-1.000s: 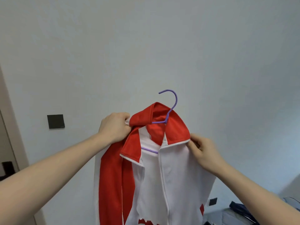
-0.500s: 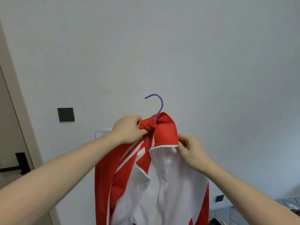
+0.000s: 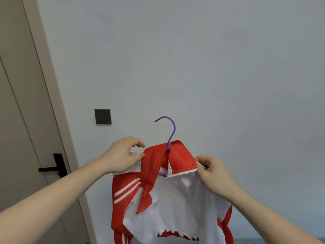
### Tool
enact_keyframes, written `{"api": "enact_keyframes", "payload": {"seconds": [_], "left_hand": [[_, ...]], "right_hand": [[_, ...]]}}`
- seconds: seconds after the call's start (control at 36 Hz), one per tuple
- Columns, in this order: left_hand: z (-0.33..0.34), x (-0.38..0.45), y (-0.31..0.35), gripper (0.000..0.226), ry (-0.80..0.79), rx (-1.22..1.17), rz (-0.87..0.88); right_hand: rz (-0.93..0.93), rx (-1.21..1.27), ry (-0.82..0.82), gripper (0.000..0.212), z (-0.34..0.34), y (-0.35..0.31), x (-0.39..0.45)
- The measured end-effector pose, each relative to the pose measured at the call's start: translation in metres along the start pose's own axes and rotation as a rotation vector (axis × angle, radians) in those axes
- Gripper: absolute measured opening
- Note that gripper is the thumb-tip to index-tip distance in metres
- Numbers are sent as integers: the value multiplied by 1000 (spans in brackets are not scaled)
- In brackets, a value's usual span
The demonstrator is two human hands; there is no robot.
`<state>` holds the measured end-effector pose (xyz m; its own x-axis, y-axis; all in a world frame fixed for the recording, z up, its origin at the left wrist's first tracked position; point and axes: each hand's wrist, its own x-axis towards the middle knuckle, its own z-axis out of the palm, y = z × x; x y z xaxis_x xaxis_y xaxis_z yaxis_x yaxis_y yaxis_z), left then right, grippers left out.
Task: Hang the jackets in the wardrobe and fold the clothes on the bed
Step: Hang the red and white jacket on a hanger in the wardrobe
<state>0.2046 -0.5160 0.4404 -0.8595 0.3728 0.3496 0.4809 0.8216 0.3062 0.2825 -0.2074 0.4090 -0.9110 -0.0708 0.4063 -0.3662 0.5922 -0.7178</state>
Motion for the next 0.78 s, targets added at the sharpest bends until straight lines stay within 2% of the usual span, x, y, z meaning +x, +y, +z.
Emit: {"api": "enact_keyframes", "payload": {"seconds": [0.06, 0.22, 0.36, 0.44, 0.61, 0.69, 0.78], "left_hand": [[0, -4, -18, 18, -6, -26, -9], [7, -18, -68, 13, 31, -107, -70], [13, -31, -96, 12, 115, -155, -146], [16, -42, -113, 16, 182, -130, -205], [28, -85, -144, 36, 247, -2, -386], [33, -114, -151, 38, 327, 30, -541], [36, -144, -149, 37, 386, 60, -683]], "right_hand": [[8, 17, -21, 27, 14, -5, 9], [37, 109, -137, 24, 61, -9, 38], [201, 314, -285, 30, 97, -8, 71], [242, 341, -336, 33, 121, -4, 91], [131, 364, -498, 38, 176, 5, 125], [61, 385, -611, 29, 206, 10, 141], [-6, 398, -747, 31, 232, 13, 150]]}}
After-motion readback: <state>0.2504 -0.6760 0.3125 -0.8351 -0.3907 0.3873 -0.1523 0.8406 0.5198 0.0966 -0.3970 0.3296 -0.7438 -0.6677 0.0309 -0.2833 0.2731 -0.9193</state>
